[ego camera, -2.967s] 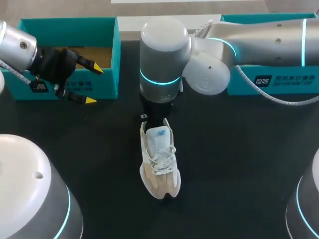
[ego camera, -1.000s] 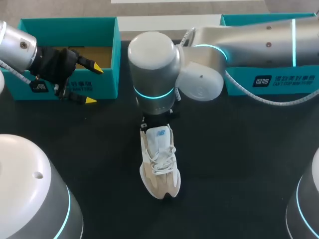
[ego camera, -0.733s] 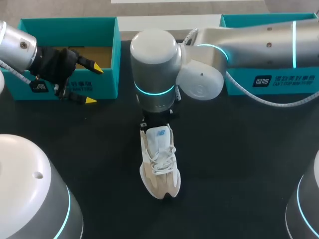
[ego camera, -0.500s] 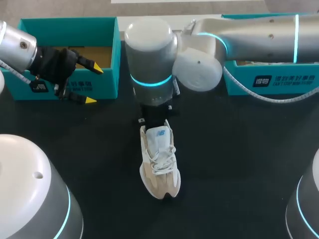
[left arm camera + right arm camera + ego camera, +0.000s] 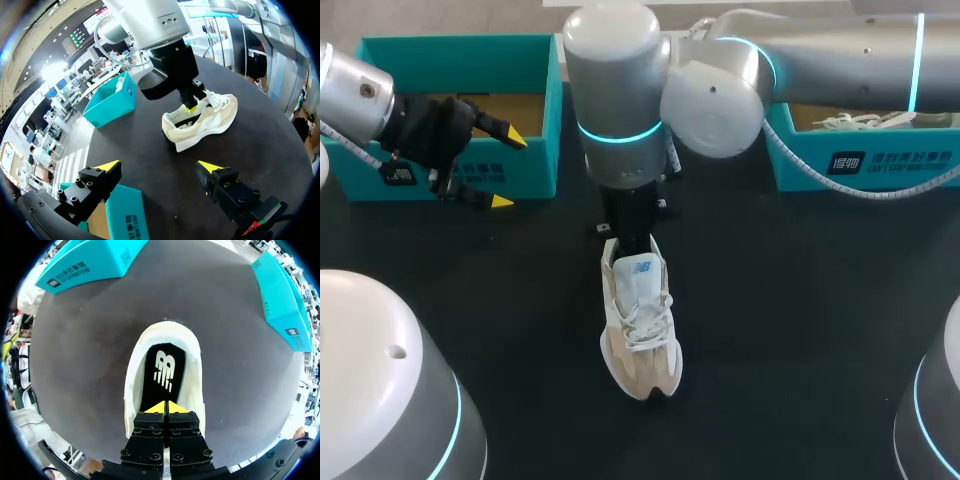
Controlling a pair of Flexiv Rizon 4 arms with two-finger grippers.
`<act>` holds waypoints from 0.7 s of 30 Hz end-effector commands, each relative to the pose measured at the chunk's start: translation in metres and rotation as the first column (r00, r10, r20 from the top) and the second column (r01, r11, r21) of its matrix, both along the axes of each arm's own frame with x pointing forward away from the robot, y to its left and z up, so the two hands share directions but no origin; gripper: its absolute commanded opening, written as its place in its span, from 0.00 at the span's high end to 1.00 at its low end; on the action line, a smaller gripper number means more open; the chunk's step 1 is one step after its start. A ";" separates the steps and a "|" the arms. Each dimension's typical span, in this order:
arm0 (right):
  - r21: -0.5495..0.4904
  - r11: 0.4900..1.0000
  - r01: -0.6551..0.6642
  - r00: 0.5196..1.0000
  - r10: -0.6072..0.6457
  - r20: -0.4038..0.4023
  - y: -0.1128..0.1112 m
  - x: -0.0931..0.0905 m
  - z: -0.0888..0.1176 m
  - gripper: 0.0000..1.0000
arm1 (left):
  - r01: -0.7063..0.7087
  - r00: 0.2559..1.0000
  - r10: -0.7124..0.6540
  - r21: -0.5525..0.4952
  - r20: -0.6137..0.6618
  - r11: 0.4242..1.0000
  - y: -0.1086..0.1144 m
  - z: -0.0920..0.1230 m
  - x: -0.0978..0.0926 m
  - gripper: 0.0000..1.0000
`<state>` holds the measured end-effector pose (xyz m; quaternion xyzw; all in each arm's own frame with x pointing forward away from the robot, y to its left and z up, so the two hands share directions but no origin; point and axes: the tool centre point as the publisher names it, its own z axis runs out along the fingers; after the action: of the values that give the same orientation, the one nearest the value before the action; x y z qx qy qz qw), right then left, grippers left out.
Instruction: Take the shoe out of the shoebox, open the shoe tongue, remove and reinsert the insole, then place the shoe into the shoebox
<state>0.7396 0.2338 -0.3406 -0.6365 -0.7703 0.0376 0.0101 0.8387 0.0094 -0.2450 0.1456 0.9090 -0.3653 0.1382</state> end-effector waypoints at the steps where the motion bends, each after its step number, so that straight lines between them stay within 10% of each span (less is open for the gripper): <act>1: -0.018 0.999 0.041 0.997 -0.042 -0.059 0.003 -0.001 0.000 1.00 | 0.000 1.000 0.000 0.003 -0.001 1.000 0.000 0.000 -0.001 0.00; 21: 0.005 0.990 0.139 0.981 -0.137 -0.136 0.009 -0.016 -0.007 1.00 | 0.000 1.000 0.000 0.003 -0.001 1.000 0.000 0.000 -0.001 0.00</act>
<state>0.7271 0.2487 -0.3516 -0.6836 -0.7222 0.0815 0.0675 0.8387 0.0095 -0.2450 0.1456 0.9090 -0.3654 0.1381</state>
